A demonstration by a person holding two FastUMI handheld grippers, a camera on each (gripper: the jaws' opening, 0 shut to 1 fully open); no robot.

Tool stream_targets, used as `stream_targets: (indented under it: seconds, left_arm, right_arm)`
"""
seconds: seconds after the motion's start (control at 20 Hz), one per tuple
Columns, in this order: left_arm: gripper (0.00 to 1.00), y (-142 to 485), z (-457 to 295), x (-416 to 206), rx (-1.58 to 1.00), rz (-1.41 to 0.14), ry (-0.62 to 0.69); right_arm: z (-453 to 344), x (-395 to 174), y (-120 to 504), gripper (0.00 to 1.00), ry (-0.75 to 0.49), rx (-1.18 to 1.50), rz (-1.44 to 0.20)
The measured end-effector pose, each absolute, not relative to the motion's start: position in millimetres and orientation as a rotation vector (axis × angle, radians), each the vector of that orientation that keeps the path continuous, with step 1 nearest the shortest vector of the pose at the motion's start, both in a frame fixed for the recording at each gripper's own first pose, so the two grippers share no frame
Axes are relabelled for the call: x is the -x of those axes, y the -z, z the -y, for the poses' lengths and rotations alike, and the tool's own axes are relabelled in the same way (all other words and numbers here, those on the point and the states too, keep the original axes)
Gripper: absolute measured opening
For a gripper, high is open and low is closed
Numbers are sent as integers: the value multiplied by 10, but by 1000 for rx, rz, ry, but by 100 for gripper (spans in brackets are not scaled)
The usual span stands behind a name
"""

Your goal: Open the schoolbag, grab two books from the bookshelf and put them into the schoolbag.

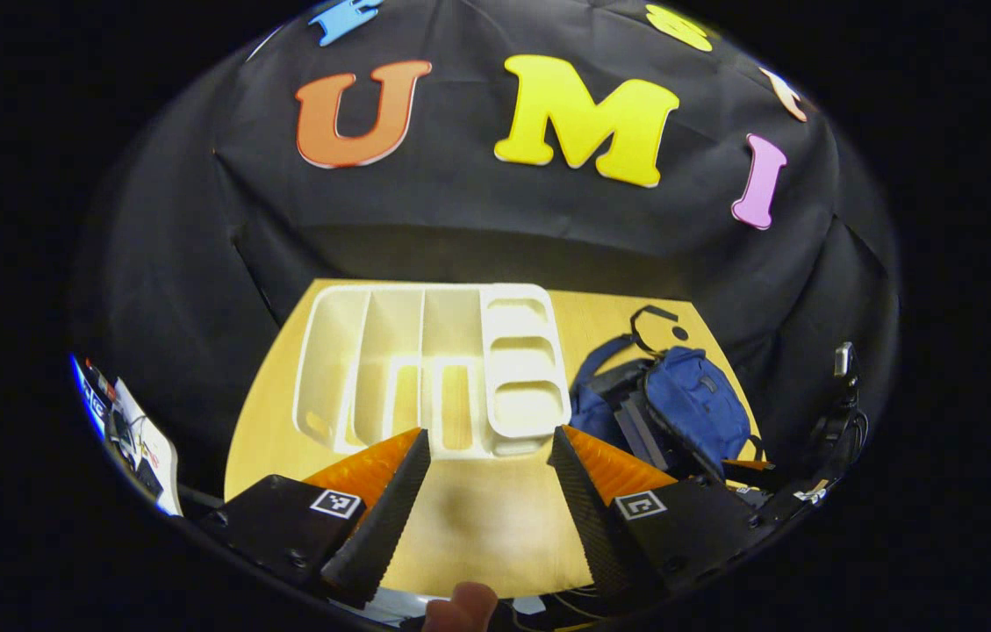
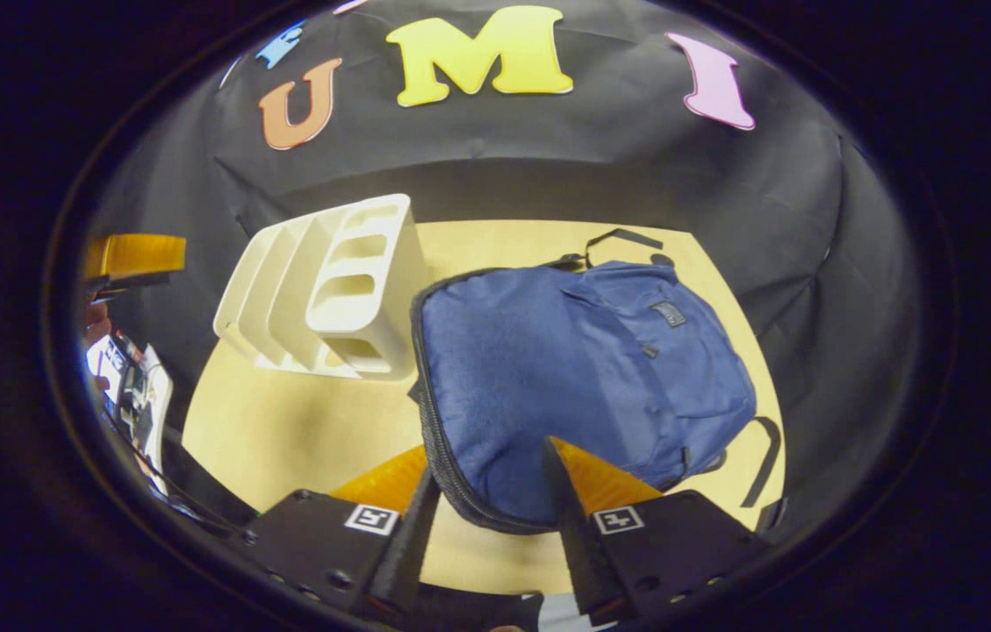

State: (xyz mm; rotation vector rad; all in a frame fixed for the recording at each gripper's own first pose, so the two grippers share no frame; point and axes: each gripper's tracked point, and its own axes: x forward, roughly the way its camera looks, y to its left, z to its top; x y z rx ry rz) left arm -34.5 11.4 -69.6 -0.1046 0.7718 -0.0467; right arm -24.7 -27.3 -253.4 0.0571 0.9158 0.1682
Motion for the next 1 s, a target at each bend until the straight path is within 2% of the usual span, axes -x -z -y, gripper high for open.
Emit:
stream_targets:
  seconds: [0.05,0.1,0.2,0.35,0.5,0.55,0.6,0.75,1.0]
  left_arm:
    - [89,617,-175,299,93,-733,35]
    - [89,535,-226,270,89,-697,26]
    - [89,406,-305,211,95,-638,13]
    - [89,209,-446,144,93,-555,-9]
    - [90,-42,-601,68,47,-450,-30]
    - [99,-112,-613,49,35,-430,-27]
    - [100,-201,-635,42,34,-408,-30]
    - [100,-525,-708,-25,56,-320,-44]
    - [100,-1218,-883,-85,47,-145,-80]
  right_arm:
    - [227,252,2535,71,-175,-63,-914]
    - [195,260,2539,82,-179,-68,-916]
    - [125,258,2536,89,-182,-96,-912]
    - [-1,249,2488,92,-197,-135,-907]
    - [-93,148,2217,98,-207,-131,-830]
    - [-109,79,2065,98,-205,-123,-785]
    - [-106,5,1867,97,-201,-96,-726]
    - [-59,-274,1024,97,-145,-9,-464]
    - [-31,-383,-471,96,-91,-35,-65]
